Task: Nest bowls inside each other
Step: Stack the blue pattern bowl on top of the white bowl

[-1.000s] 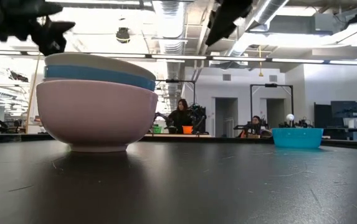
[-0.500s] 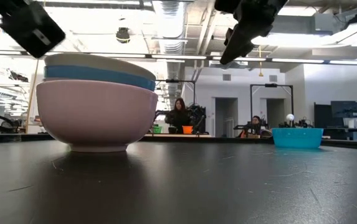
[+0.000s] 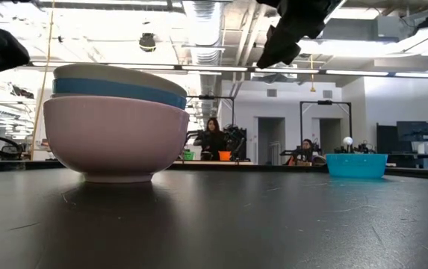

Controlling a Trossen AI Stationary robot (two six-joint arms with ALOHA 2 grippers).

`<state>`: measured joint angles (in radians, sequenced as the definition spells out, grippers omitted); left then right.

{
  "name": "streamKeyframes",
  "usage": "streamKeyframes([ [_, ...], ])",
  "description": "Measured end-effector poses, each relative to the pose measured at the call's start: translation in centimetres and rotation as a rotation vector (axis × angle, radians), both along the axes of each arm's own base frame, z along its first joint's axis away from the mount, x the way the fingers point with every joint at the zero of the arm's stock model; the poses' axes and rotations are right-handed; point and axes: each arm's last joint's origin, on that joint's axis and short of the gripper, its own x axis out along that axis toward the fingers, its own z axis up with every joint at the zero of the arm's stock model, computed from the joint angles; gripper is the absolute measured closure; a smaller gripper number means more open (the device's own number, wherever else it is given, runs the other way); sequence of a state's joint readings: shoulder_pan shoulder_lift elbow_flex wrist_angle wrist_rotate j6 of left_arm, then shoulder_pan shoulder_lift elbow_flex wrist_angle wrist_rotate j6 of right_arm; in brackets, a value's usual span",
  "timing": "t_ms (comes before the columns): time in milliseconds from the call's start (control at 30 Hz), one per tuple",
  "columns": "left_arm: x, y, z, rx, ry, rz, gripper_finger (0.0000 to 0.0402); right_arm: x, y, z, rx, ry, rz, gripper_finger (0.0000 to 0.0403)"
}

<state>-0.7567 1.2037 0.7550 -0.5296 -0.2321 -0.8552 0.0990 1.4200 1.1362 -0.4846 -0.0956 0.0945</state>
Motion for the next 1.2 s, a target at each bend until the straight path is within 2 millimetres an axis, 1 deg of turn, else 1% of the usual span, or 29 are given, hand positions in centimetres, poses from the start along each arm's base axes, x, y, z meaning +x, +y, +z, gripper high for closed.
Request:
streamKeyframes([
  [333, 1.0, -0.4, -2.8, 0.103, 0.091, -0.006, 0.0262, 0.0, 0.2, 0.0, 0.021, 0.004, -0.014, 0.0225],
  [600, 2.4, -0.4, -4.4, 0.102, 0.152, -0.048, 0.0262, 0.0, 0.2, 0.0, 0.022, 0.007, -0.015, 0.0225],
  [767, 2.9, -0.1, -4.9, 0.096, 0.174, -0.043, 0.0267, 0.0, 0.2, 0.0, 0.022, 0.006, -0.015, 0.0225],
  [867, 3.0, -0.1, -4.9, 0.087, 0.183, -0.050, 0.0294, 0.0, 0.2, 0.0, 0.021, 0.006, -0.014, 0.0225],
  [1033, 3.0, -0.1, -4.9, 0.070, 0.197, -0.084, 0.0381, 0.0, 0.2, 0.0, 0.021, 0.008, -0.013, 0.0225],
  [1067, 3.1, 0.0, -4.8, 0.065, 0.198, -0.092, 0.0389, 0.0, 0.2, 0.0, 0.020, 0.009, -0.013, 0.0225],
  [1133, 3.3, 0.0, -4.3, 0.071, 0.184, -0.098, 0.0392, 0.0, 0.2, 0.0, 0.020, 0.009, -0.013, 0.0225],
  [1200, 3.8, -0.1, -3.2, 0.070, 0.148, -0.130, 0.0396, 0.0, 0.2, 0.0, 0.020, 0.009, -0.013, 0.0225],
])
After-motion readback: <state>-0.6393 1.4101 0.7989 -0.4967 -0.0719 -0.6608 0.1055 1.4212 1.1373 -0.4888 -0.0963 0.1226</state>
